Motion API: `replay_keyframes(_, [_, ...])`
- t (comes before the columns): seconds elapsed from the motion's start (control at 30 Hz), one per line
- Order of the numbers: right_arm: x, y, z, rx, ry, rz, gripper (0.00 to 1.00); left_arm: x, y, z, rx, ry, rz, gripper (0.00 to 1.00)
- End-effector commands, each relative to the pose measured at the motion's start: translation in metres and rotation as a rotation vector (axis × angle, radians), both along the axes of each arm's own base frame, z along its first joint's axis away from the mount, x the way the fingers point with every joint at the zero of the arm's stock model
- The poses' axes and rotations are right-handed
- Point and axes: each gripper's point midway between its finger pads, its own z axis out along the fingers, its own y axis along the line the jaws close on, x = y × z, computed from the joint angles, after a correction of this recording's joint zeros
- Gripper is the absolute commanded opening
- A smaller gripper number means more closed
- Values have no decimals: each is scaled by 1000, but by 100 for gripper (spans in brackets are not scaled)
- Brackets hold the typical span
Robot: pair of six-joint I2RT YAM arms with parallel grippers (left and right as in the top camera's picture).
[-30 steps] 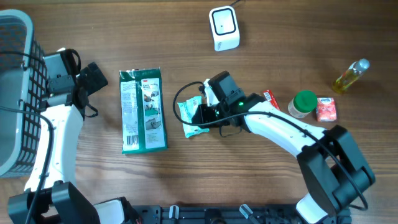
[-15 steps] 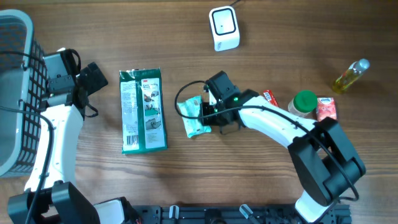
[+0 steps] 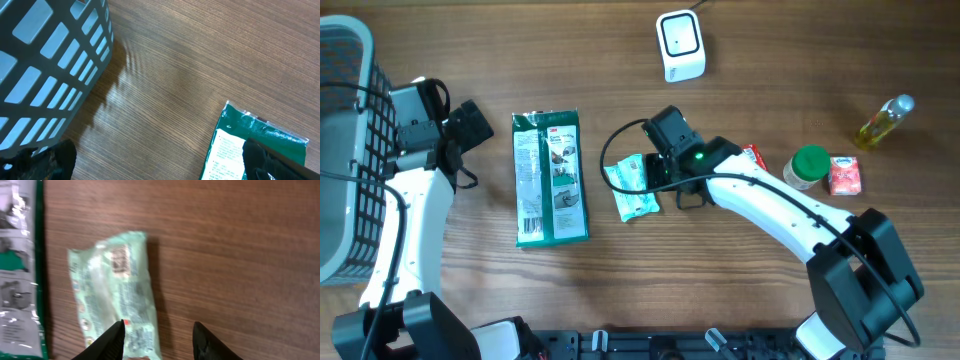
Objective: Scan the item barcode
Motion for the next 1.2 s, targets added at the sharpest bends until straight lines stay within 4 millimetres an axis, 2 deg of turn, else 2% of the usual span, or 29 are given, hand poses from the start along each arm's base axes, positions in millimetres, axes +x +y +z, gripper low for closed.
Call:
replay_keyframes(0.0, [-12,-18,-29,-64,41,-40,47,2,2,9,12,-21,-6,100])
replay_keyframes(0.1, [-23,-18,-40,-35,89,-70,50,2,2,9,12,-21,-6,100])
replay_keyframes(0.13, [-27,-14,-40,-6,111,-66,58,2,2,9,12,-21,-5,100])
replay_keyframes(0.17, [-33,-4,-39,48,148,-59,100,2,2,9,12,-21,-6,100])
replay_keyframes(0.3, [-40,31,-27,236,201,23,100,2,2,9,12,-21,-6,100])
replay_keyframes(0.37, [-37,37,-23,270,203,-3,100,2,2,9,12,-21,-6,100])
replay_keyframes(0.4, [-38,38,-23,280,218,-50,100,2,2,9,12,-21,-6,100])
replay_keyframes(0.63, [-44,70,-14,326,159,21,100,2,2,9,12,-21,-6,100])
replay_keyframes(0.7, [-46,73,-16,302,138,-20,99,2,2,9,12,-21,-6,100])
replay_keyframes(0.87, [-59,108,-4,357,72,80,96,2,2,9,12,-22,-6,100])
replay_keyframes(1.17, [-60,112,-4,327,19,83,97,2,2,9,12,-21,-6,100])
